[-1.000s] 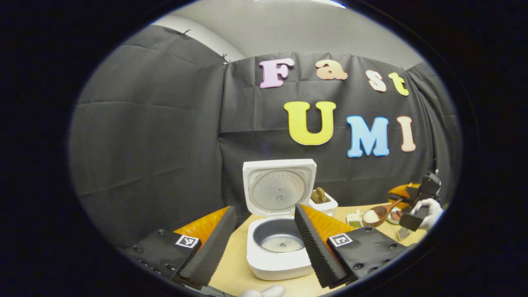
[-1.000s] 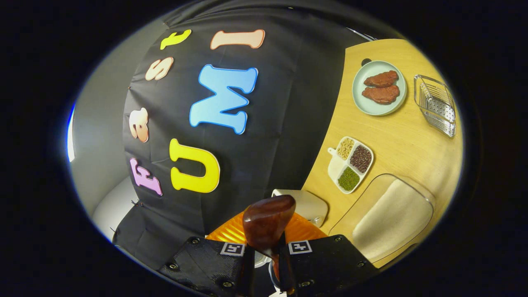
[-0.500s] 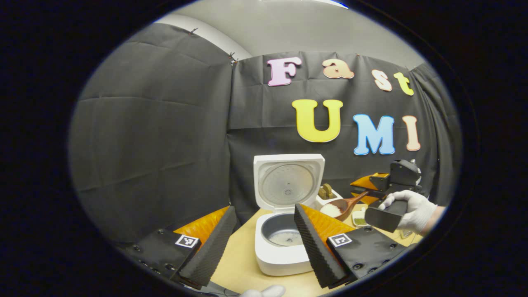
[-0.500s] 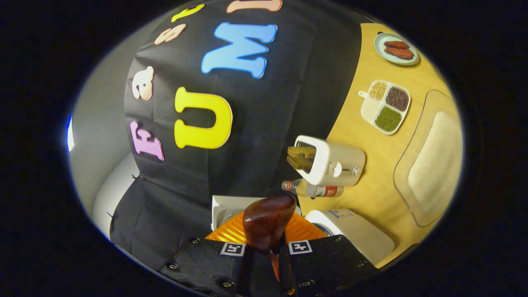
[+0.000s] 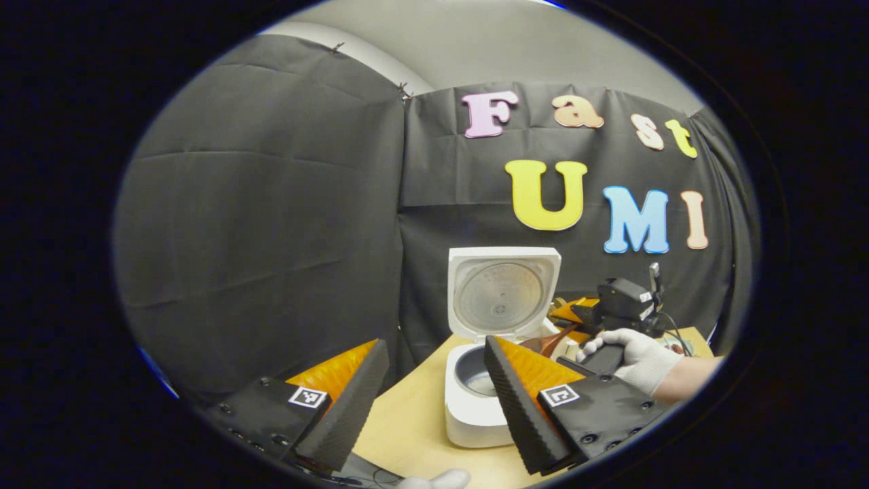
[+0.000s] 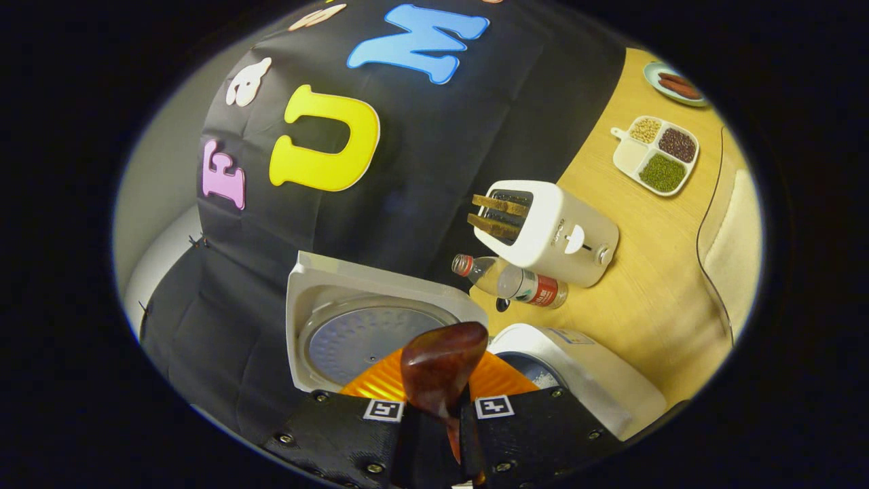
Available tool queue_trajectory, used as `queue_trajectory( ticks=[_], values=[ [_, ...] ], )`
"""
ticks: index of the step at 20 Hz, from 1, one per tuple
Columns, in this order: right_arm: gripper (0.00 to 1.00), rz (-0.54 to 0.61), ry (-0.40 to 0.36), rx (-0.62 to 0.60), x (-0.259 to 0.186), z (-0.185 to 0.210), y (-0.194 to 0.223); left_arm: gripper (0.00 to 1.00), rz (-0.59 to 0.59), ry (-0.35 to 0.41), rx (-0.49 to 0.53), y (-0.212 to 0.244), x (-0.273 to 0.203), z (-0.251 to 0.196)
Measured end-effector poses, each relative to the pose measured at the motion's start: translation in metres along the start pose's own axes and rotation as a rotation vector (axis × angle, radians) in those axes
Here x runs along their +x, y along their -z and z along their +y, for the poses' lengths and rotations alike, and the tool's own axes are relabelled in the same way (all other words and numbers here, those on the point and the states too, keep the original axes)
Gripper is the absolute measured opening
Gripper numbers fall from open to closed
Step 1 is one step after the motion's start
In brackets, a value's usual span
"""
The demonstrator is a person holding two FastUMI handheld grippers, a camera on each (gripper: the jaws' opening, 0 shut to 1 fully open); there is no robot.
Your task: Close the left gripper, press the button to open the rice cooker; take a wooden spoon from the chopstick holder with the right hand, scoop a spoonful of rice and pour it into the rice cooker, then put the wooden spoon back into the chopstick holder.
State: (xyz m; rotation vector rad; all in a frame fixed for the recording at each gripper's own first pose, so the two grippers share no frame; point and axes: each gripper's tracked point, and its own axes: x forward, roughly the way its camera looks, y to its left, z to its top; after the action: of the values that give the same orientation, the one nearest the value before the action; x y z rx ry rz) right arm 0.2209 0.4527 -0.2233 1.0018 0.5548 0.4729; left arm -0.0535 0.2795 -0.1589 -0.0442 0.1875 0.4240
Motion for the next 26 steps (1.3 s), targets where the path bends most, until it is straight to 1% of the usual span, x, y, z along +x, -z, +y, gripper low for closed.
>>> queue_trajectory(
  ticks=[1, 2, 6, 10, 13, 15, 16, 17, 22, 24, 26],
  values=[
    [0.29, -0.007, 0.014, -0.048, 0.001, -0.002, 0.001, 0.97, 0.007, -0.008, 0.003, 0.005, 0.000, 0.004],
    [0.24, -0.013, 0.028, -0.101, 0.001, -0.004, 0.002, 0.97, 0.016, -0.015, 0.003, 0.007, 0.001, 0.007],
    [0.24, -0.045, 0.075, -0.335, -0.001, -0.006, 0.007, 0.97, 0.036, -0.031, 0.008, 0.016, -0.002, 0.016],
    [0.24, -0.084, 0.072, -0.577, -0.004, 0.013, 0.016, 0.97, 0.035, -0.050, 0.005, 0.017, -0.010, 0.028],
    [0.23, -0.099, 0.077, -0.722, -0.006, 0.021, 0.024, 0.97, 0.040, -0.069, 0.002, 0.020, -0.015, 0.038],
    [0.23, -0.111, 0.059, -0.813, -0.004, 0.029, 0.031, 0.97, 0.042, -0.079, -0.003, 0.020, -0.017, 0.041],
    [0.23, -0.117, 0.065, -0.856, -0.004, 0.030, 0.031, 0.97, 0.044, -0.086, -0.005, 0.020, -0.019, 0.043],
    [0.23, -0.123, 0.043, -0.902, -0.005, 0.038, 0.034, 0.97, 0.043, -0.087, -0.006, 0.022, -0.020, 0.045],
    [0.23, -0.167, -0.005, -1.214, -0.010, 0.064, 0.051, 0.97, 0.047, -0.102, -0.006, 0.025, -0.025, 0.049],
    [0.24, -0.185, -0.022, -1.307, -0.009, 0.070, 0.057, 0.97, 0.050, -0.107, -0.007, 0.028, -0.026, 0.051],
    [0.23, -0.185, -0.035, -1.362, -0.008, 0.072, 0.066, 0.97, 0.056, -0.108, -0.014, 0.031, -0.027, 0.051]
  ],
)
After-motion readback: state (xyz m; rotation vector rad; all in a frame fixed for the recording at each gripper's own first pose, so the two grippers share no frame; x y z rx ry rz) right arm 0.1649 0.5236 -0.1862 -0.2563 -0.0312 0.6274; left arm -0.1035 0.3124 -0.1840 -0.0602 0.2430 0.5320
